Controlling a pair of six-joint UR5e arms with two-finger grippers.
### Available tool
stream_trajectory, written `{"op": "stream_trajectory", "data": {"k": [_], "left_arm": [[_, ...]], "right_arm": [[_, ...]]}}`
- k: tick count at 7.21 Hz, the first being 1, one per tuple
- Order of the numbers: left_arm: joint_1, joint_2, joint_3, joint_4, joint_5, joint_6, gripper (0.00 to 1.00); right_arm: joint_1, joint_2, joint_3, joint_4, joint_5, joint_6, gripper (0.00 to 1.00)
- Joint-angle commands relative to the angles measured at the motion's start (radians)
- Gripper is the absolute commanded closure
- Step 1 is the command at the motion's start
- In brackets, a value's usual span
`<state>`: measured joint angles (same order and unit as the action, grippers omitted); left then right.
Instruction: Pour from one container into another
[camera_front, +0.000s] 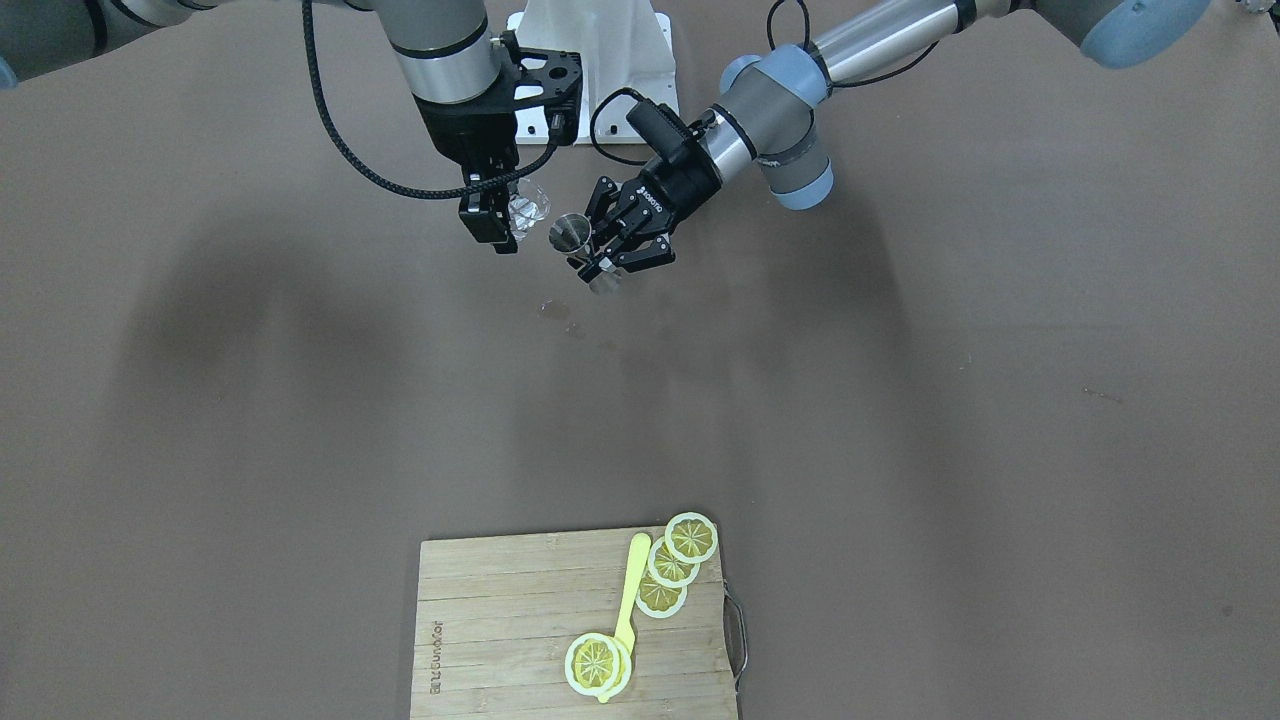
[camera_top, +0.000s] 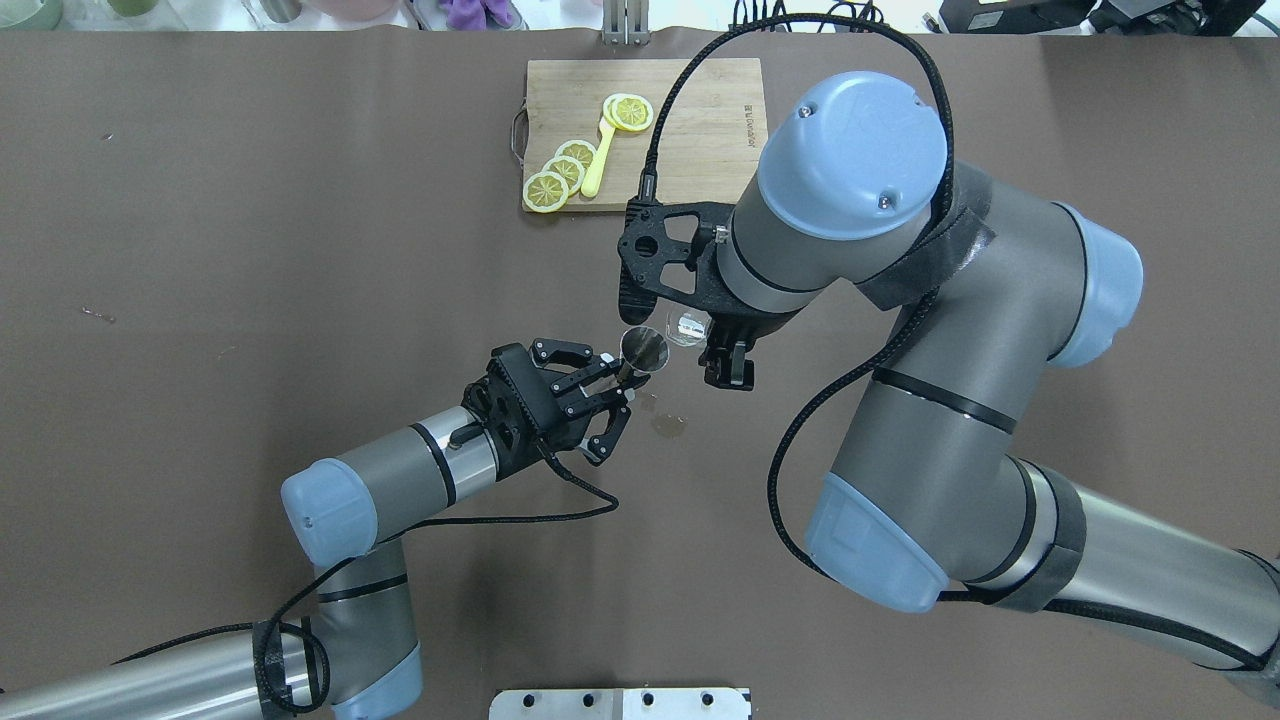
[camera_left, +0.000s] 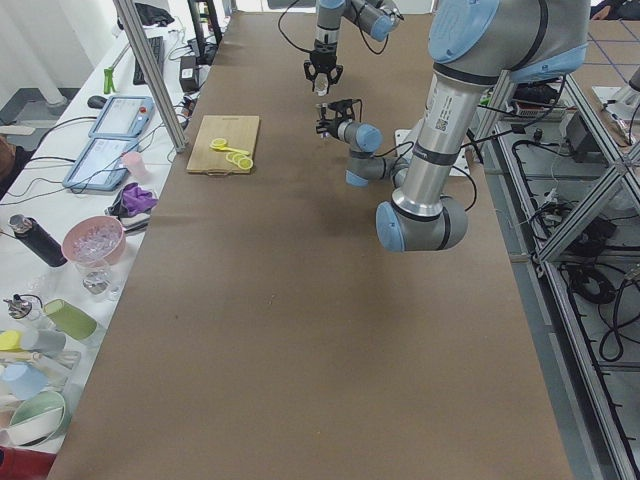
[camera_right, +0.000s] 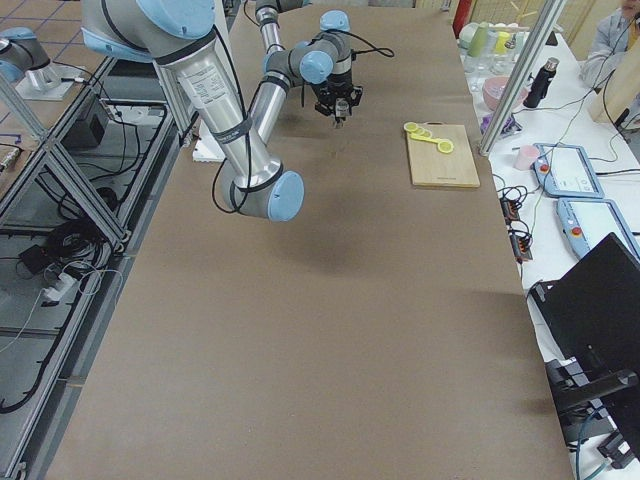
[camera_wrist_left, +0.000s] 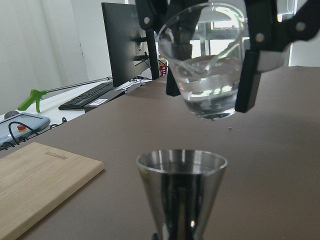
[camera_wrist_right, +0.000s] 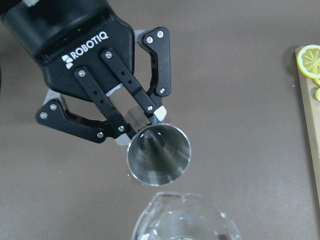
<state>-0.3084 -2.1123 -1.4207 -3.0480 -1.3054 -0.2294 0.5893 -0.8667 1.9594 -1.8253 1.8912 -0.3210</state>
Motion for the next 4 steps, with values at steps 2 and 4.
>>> {"op": "stream_trajectory", "data": {"k": [2,4], "left_arm": [[0.000,0.000,0.000,0.000,0.000,0.001,1.00],[0.000,0.000,0.000,0.000,0.000,-0.001,1.00]], "right_arm": [[0.000,0.040,-0.004,-0.084,-0.050,-0.038,1.00],[-0.031,0.046,-0.005,-0.086,-0.079,-0.043,1.00]]}}
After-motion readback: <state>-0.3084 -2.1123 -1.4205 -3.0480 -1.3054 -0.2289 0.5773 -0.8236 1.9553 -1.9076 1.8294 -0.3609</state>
